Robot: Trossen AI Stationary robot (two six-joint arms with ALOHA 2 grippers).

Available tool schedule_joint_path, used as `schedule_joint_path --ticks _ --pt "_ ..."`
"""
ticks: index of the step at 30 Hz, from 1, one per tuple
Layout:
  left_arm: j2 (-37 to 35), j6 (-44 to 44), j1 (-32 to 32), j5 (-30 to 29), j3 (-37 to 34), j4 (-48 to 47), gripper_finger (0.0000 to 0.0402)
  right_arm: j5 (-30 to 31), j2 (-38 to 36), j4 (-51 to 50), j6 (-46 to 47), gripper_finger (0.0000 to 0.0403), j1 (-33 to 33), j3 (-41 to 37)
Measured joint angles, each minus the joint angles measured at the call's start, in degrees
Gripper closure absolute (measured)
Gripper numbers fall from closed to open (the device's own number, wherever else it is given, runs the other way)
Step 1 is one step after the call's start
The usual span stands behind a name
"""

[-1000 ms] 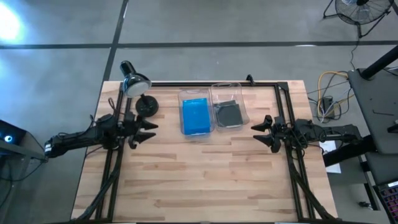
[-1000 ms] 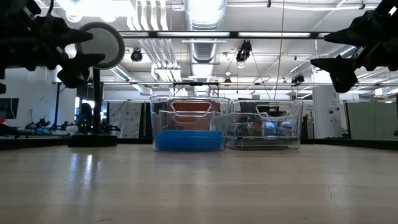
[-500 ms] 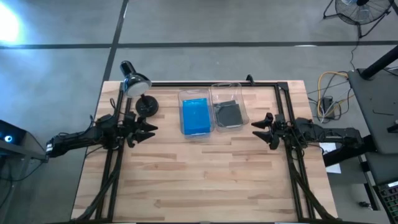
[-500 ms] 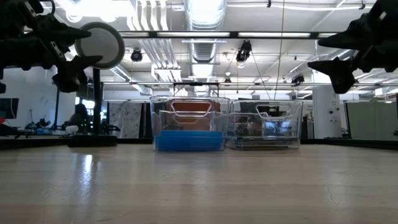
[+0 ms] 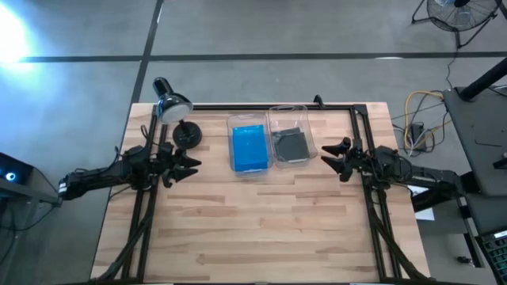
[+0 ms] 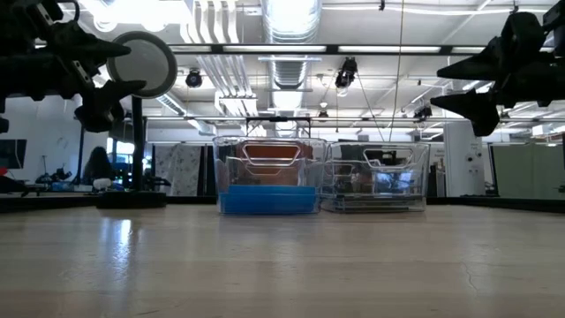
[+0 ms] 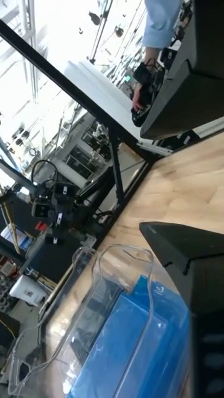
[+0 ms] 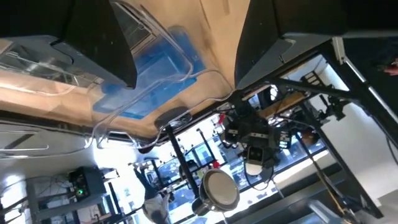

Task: Pick & place jewel cases by type
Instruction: Return to Home Position

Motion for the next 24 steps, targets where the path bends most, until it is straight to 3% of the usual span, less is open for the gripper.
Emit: schedule_joint_path --ticks 24 --pt "0.9 0.0 0.0 0.0 0.1 0.1 0.0188 0.0 0.1 0.0 0.0 0.0149 0.0 0.0"
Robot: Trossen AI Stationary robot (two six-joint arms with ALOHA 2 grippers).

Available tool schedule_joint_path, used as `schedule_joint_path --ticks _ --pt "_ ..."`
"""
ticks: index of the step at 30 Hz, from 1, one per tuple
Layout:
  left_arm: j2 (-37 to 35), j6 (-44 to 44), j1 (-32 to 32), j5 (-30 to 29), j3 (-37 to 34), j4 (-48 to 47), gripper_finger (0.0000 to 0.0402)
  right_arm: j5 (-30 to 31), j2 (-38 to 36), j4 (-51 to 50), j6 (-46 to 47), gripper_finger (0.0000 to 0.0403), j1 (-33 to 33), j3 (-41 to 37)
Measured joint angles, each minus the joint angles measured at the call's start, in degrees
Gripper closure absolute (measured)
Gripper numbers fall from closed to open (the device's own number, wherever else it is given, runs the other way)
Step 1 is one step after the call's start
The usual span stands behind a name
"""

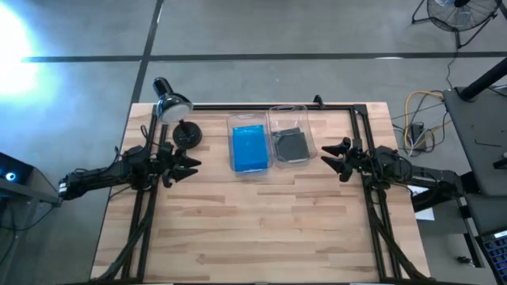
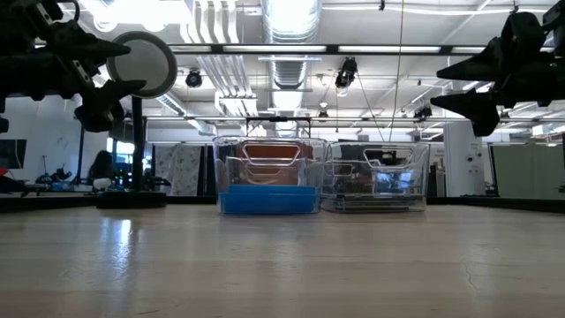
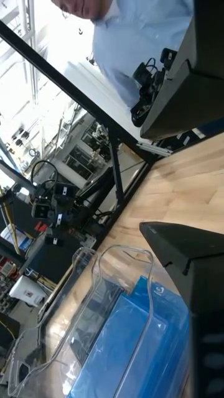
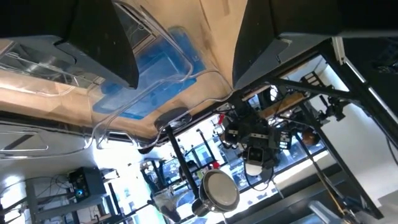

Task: Pick & place jewel cases by type
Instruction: Return to Home Position

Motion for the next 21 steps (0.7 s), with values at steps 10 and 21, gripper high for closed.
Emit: schedule_joint_path --ticks 10,21 --pt "0.0 0.0 0.0 0.0 0.0 0.0 0.0188 0.0 0.0 0.0 0.0 0.014 0.0 0.0" --pt "0.0 0.0 0.0 0.0 0.0 0.0 0.0188 0.0 0.0 0.0 0.0 0.0144 0.0 0.0"
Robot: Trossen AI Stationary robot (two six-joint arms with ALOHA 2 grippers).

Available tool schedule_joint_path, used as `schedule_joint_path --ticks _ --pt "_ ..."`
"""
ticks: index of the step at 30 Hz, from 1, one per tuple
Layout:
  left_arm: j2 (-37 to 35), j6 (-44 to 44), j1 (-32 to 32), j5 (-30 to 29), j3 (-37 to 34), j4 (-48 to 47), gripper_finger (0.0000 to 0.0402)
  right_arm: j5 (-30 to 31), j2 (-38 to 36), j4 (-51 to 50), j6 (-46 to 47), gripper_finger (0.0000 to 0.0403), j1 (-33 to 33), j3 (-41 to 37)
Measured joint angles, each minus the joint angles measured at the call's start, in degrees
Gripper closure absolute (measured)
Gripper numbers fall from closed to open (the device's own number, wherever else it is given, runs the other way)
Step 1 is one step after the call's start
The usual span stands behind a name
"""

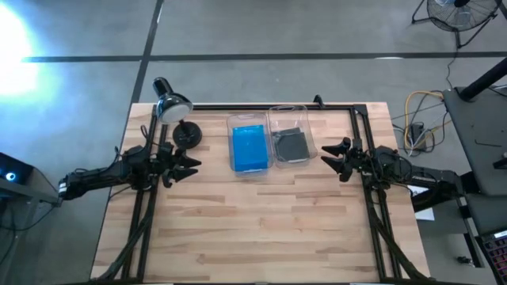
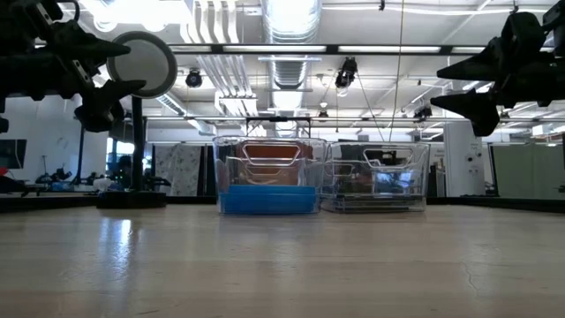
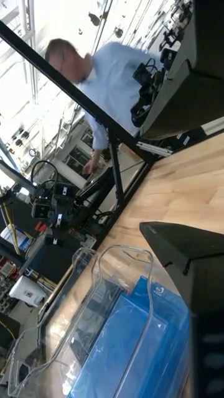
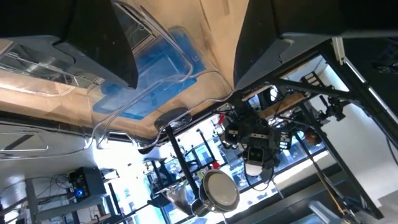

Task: Pick & place jewel cases by type
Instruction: Return to Home Position

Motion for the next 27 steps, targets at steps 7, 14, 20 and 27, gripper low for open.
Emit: schedule_joint_path --ticks 7,14,20,27 --pt "0.0 0.0 0.0 0.0 0.0 0.0 0.0188 0.0 0.0 0.0 0.0 0.0149 0.0 0.0" --pt "0.0 0.0 0.0 0.0 0.0 0.0 0.0188 0.0 0.0 0.0 0.0 0.0143 0.0 0.0" --pt "0.0 0.0 0.0 0.0 0.0 0.0 0.0188 0.0 0.0 0.0 0.0 0.014 0.0 0.0" --pt "0.0 0.0 0.0 0.0 0.0 0.0 0.0188 0.0 0.0 0.0 0.0 0.0149 0.0 0.0"
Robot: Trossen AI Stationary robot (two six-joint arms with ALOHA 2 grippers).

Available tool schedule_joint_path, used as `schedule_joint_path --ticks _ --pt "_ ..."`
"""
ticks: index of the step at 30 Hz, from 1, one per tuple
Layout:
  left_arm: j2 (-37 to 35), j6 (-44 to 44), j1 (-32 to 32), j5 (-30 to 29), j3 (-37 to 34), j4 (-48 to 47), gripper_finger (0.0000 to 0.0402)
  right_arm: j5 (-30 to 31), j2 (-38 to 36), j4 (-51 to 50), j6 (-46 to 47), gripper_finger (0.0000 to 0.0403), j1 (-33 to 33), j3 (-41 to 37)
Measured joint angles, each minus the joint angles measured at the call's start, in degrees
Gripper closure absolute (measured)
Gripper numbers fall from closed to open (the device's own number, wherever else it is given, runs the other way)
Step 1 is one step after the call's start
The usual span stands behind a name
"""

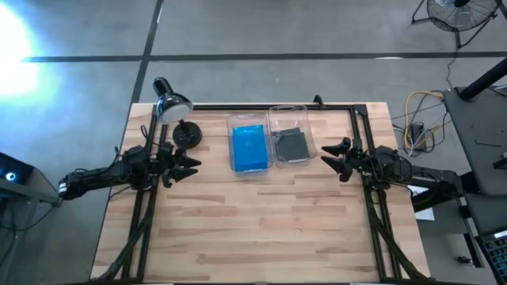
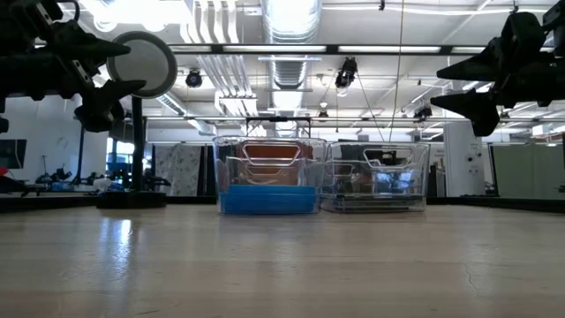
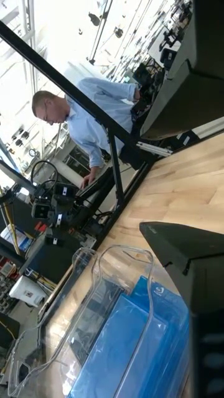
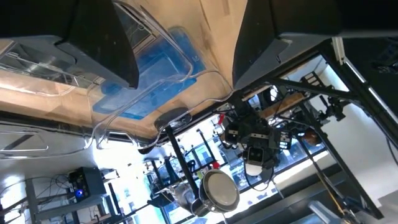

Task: Pick & place jewel cases by type
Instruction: Return to Home Position

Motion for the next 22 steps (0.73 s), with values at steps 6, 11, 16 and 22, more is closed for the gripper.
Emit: schedule_joint_path --ticks 6,11,16,22 --pt "0.0 0.0 0.0 0.0 0.0 0.0 0.0188 0.0 0.0 0.0 0.0 0.015 0.0 0.0" --pt "0.0 0.0 0.0 0.0 0.0 0.0 0.0188 0.0 0.0 0.0 0.0 0.0144 0.0 0.0" --pt "0.0 0.0 0.0 0.0 0.0 0.0 0.0188 0.0 0.0 0.0 0.0 0.0143 0.0 0.0" --pt "0.0 0.0 0.0 0.0 0.0 0.0 0.0188 0.0 0.0 0.0 0.0 0.015 0.0 0.0"
